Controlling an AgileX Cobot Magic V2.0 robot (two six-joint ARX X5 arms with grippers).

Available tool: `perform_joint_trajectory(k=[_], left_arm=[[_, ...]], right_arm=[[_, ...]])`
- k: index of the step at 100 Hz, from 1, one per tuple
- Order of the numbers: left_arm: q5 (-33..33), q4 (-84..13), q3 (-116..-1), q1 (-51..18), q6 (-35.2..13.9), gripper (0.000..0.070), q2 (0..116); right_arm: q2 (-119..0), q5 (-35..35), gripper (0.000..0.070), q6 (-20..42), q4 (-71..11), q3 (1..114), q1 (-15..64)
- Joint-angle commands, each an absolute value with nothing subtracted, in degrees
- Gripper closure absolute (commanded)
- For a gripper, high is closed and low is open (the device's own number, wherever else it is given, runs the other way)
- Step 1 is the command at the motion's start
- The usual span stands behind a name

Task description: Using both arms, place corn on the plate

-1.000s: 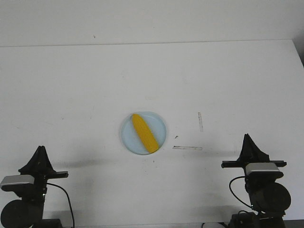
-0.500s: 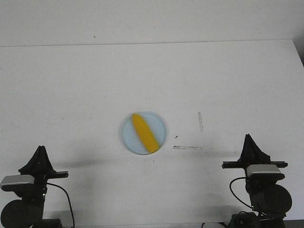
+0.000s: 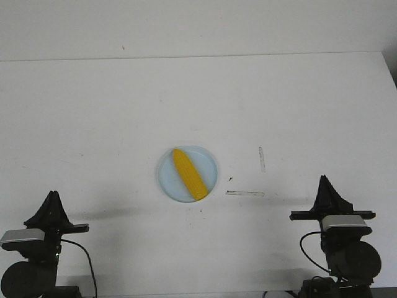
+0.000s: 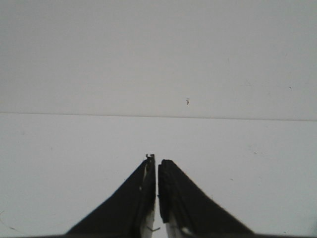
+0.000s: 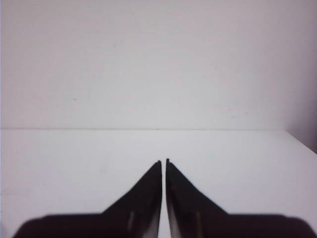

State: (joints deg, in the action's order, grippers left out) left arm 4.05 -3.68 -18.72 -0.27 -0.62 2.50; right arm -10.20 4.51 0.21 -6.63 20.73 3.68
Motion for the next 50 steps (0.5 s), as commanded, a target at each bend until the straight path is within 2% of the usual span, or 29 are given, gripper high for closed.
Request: perform_joint_trajectory(k=[1, 15, 28, 50], left_arm=[[3.68, -2.96, -18.22, -0.38, -0.69, 0.0699, 2.15], [-0.49, -2.9, -15.57, -0.38, -0.69, 0.0698, 1.32], [-0.54, -2.59, -12.53, -0.38, -0.69, 0.0699, 0.16], [-0.54, 3.42, -7.99, -0.38, -0.71, 0.0699, 0.19]], right_arm=[[-10.13, 4.47, 0.0685, 0.14, -6.02, 20.82, 3.68], [-10.13, 4.51, 0.0685, 0.14, -6.02, 20.82, 3.68], [-10.11, 4.47, 0.0684, 0.14, -6.02, 20.82, 3.68], [-10.13, 4.49, 0.0684, 0.12, -6.02, 20.82, 3.68]])
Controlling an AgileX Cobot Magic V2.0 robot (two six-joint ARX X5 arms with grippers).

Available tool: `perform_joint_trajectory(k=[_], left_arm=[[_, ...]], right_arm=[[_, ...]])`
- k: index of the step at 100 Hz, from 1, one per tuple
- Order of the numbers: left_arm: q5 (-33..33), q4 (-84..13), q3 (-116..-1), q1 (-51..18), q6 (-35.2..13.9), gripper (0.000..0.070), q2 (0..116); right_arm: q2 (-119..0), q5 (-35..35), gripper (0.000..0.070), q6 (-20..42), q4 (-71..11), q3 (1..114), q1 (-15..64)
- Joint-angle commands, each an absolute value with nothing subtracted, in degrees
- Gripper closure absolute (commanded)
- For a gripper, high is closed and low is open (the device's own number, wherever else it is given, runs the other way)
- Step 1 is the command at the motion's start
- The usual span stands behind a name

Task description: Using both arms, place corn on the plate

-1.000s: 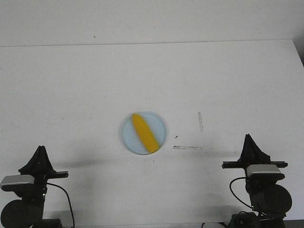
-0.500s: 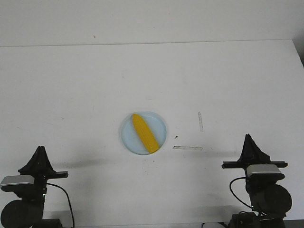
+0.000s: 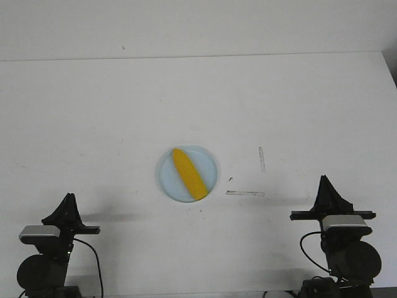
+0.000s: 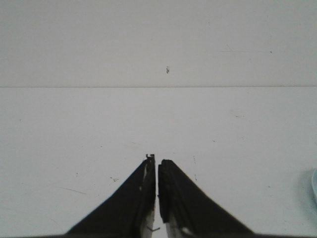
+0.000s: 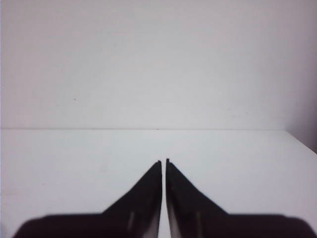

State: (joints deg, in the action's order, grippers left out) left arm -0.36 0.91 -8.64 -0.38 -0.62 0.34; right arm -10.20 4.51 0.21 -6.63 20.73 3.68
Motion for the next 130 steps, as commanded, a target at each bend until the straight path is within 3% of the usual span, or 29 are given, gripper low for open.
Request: perform_joint_trajectory(k=[1, 34, 130], left_arm=[[-0.54, 3.73, -7.79, -0.38, -0.71, 0.0699, 0.19], [-0.54, 13.43, -0.78, -0.38, -0.75, 0.0699, 0.19], [-0.45, 12.97, -0.73, -0.38, -0.82, 0.0699, 0.19]], right_arm=[[-10.11, 4.49, 0.0685, 0.14, -6.04, 20.82, 3.68], [-10.13, 4.49, 0.0685, 0.12, -6.04, 20.82, 3.68], [-10.13, 4.49, 0.0685, 0.12, -6.04, 20.82, 3.68]])
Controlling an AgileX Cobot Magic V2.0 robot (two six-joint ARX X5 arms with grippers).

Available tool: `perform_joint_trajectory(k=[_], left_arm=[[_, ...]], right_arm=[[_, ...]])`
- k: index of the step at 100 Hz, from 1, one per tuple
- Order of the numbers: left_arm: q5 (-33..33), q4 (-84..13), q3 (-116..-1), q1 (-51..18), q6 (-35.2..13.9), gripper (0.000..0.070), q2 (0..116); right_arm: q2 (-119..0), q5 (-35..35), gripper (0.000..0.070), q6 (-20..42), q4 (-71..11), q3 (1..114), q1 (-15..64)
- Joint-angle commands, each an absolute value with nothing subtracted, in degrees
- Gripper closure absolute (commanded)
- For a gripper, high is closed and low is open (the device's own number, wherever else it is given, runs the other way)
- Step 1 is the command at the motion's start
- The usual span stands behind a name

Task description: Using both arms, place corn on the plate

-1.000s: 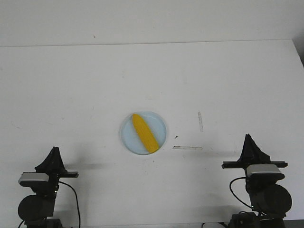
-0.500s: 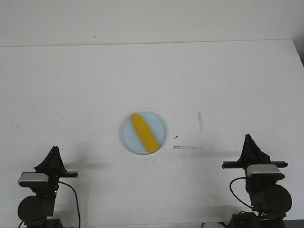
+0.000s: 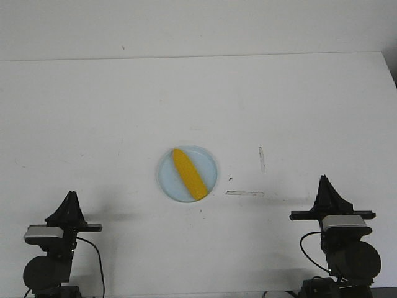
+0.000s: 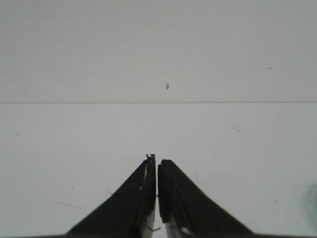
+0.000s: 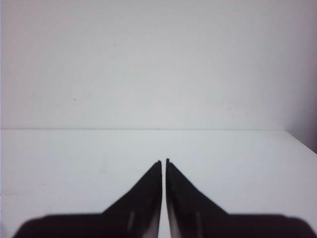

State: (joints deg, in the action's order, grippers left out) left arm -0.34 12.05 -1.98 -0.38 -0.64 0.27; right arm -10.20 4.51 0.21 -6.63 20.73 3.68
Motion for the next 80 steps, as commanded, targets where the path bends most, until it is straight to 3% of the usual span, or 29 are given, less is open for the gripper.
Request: perform_joint_trajectory(k=[1, 53, 80], left_arm=[[-0.45, 12.97, -0.73, -0.38, -0.82, 0.0699, 0.19], [-0.45, 12.95, -0.73, -0.38, -0.82, 0.0699, 0.19], [-0.45, 12.97, -0.73, -0.38, -0.82, 0.0699, 0.19]], right_arm=[[-10.13, 4.49, 0.0685, 0.14, -6.04, 20.82, 3.68], [-8.6, 4.29, 0.0685, 0.1, -6.94, 20.36, 3.05], [-2.81, 4.05, 0.0685, 0.12, -5.78, 12.93, 2.15]])
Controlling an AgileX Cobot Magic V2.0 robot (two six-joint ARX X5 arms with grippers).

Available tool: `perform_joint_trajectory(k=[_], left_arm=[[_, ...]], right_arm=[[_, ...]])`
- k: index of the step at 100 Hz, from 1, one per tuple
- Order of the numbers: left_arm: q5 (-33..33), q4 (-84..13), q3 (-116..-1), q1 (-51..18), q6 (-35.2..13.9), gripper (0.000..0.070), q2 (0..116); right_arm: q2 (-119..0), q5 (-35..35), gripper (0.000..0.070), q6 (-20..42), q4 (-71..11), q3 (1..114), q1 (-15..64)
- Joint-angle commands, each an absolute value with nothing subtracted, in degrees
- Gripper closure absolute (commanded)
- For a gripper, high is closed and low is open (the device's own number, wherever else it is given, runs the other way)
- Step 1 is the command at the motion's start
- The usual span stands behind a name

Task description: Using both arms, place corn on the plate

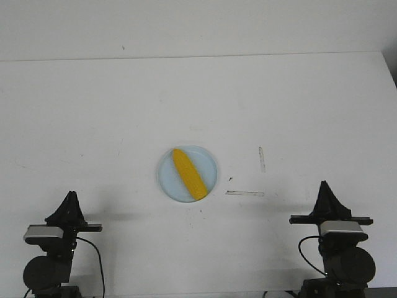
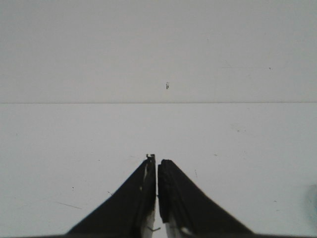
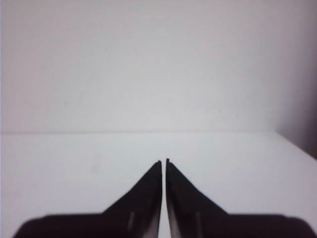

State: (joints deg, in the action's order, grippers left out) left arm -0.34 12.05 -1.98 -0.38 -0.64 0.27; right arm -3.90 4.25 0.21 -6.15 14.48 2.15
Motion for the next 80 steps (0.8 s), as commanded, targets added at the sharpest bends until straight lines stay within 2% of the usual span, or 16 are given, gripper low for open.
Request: perform_joint_trajectory(k=[1, 30, 52, 80], left_arm=[[-0.45, 12.97, -0.73, -0.38, -0.82, 0.0699, 0.19], [-0.45, 12.95, -0.73, -0.38, -0.82, 0.0699, 0.19], [-0.45, 12.95, -0.73, -0.38, -0.82, 0.0699, 0.19], [-0.45, 12.95, -0.73, -0.38, -0.82, 0.0699, 0.19]], right_arm=[[-2.59, 4.05, 0.0685, 0.12, -5.78, 12.58, 2.17], [-0.08, 1.02, 0.0685, 0.14, -4.54, 6.39, 2.17], [-0.08, -0.32, 0.0685, 0.23, 3.66, 0.64, 2.17], [-0.08, -0.45, 0.0685, 0.43, 2.52, 0.71, 2.17]])
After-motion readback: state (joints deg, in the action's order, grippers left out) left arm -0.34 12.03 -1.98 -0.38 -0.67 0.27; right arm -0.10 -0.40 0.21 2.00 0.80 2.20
